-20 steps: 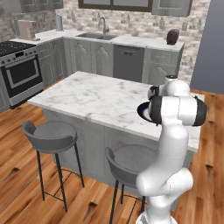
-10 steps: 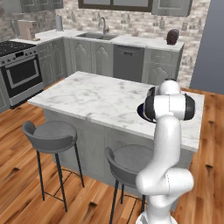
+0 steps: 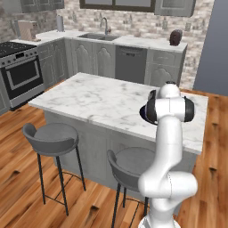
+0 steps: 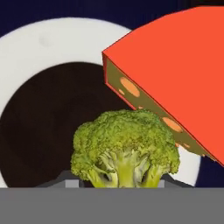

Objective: Take the cheese, fish, and broccoli from the fridge and place them on the plate on the dining counter to create an appetizer plate.

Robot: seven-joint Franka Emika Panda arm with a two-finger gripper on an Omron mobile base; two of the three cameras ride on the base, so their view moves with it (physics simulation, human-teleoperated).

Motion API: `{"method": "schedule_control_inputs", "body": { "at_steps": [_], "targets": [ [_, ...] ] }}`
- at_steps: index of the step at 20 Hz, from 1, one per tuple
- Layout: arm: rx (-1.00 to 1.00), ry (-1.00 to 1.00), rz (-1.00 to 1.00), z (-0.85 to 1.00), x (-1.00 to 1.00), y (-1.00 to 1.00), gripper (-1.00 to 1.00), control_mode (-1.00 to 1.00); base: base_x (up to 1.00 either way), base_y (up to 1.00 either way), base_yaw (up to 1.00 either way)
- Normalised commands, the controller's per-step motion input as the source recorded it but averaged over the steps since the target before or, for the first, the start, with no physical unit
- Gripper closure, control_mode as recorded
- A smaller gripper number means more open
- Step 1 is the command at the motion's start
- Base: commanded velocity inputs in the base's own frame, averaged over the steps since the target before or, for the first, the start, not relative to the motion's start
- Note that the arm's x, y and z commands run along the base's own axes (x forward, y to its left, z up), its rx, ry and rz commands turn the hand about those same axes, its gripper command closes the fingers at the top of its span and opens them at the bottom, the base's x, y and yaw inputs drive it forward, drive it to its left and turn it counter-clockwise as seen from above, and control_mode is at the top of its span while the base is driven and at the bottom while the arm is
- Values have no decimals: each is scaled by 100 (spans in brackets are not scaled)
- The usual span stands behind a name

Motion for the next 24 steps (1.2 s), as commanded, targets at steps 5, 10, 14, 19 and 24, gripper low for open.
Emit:
{"method": "schedule_control_inputs", "body": {
  "at_steps": [5, 10, 14, 19, 24],
  "targets": [
    [0, -1, -1, 0, -3, -1, -100, -100, 0, 0, 0],
    [0, -5, -6, 0, -23, 0, -100, -100, 0, 0, 0],
    [0, -6, -9, 22, -59, 0, -100, -100, 0, 0, 0],
    [-1, -16, -12, 64, -97, 2, -100, -100, 0, 0, 0],
    [-8, -29, -11, 69, -100, 30, -100, -100, 0, 0, 0]
  ]
}}
